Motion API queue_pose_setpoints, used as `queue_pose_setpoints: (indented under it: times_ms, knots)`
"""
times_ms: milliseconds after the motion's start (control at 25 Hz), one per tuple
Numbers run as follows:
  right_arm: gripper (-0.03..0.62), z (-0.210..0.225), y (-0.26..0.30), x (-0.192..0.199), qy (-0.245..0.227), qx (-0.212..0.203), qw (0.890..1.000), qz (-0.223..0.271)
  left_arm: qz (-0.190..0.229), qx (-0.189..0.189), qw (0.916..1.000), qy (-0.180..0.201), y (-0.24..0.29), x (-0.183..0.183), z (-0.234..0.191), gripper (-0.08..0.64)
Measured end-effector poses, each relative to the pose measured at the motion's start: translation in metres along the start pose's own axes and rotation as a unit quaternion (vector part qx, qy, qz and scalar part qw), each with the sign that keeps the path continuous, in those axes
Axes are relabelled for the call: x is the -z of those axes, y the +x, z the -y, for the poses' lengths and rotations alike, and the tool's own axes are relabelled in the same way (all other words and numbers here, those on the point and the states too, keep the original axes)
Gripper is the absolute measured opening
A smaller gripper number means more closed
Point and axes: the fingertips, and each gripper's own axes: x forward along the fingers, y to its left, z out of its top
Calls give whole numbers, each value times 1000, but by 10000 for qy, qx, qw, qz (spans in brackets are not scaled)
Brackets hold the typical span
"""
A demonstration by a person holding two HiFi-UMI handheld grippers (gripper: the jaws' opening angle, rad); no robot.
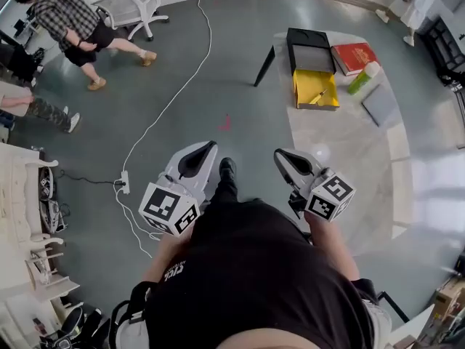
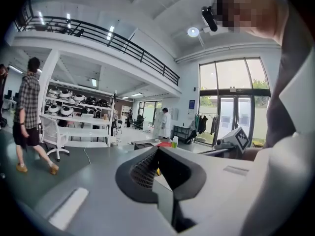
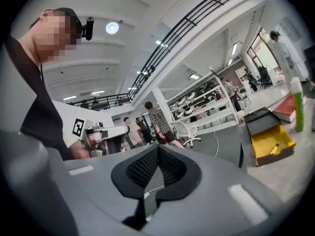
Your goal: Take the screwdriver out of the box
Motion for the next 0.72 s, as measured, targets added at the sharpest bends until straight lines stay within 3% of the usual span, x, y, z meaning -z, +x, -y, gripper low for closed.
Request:
queue_pose_setpoints:
  times_ms: [320,520,720]
  knots:
    - [14,60,79,-49,-45,738,9965,394,4,799,9968,37,84,-23,-85,2]
    - [14,60,153,-80,-258,688,9965,402,-56,1252,9920,151,121,-43,-136,2]
    - [14,81,178,-83,-14,943,9950,327,-318,1629,9861,-84,155,-36,-160,2]
